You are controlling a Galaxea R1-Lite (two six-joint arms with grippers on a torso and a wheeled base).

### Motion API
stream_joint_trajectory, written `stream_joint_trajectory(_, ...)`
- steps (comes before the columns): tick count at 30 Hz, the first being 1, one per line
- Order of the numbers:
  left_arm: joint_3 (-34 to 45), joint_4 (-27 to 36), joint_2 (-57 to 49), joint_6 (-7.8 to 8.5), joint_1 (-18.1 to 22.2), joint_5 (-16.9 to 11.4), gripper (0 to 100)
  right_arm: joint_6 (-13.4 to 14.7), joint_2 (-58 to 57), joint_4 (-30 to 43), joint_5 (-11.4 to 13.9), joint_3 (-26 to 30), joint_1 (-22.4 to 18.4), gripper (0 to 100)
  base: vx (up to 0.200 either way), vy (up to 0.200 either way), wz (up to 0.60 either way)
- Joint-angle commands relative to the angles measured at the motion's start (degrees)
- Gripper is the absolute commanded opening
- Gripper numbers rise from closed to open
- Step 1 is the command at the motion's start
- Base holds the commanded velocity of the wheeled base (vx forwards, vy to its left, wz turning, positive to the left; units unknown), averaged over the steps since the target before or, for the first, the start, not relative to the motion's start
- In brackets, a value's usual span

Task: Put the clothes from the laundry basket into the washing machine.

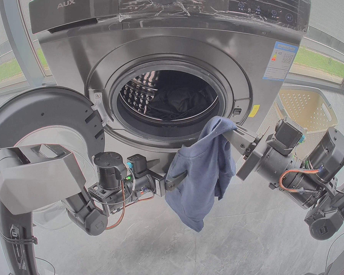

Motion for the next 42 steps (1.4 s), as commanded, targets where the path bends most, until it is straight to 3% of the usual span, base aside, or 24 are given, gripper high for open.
stream_joint_trajectory(1,-0.7,0.0,-0.1,0.01,1.2,0.1,100,0.0,-0.1,0.0,0.1,0.2,0.1,0,0.000,0.000,0.00)
stream_joint_trajectory(12,-4.1,0.0,2.4,0.36,0.8,-0.9,100,-0.1,0.5,0.0,0.0,-0.5,0.9,0,0.000,0.000,0.00)
stream_joint_trajectory(24,-0.5,-2.1,2.2,0.54,-1.8,-6.2,100,0.0,1.1,-0.1,0.1,-0.6,0.3,0,0.000,0.000,0.00)
stream_joint_trajectory(35,-0.6,-4.8,3.1,0.54,-1.8,-6.3,100,0.2,2.4,-0.1,0.1,-0.7,0.5,0,0.000,0.000,0.00)
stream_joint_trajectory(36,-0.7,-5.1,3.2,0.54,-2.0,-6.3,0,0.2,2.7,-0.1,0.1,-0.7,0.5,0,0.000,0.000,0.00)
stream_joint_trajectory(42,-0.7,-5.6,3.7,0.45,-3.1,-7.2,0,0.3,2.9,-0.1,0.0,-0.7,0.6,0,0.000,0.000,0.00)
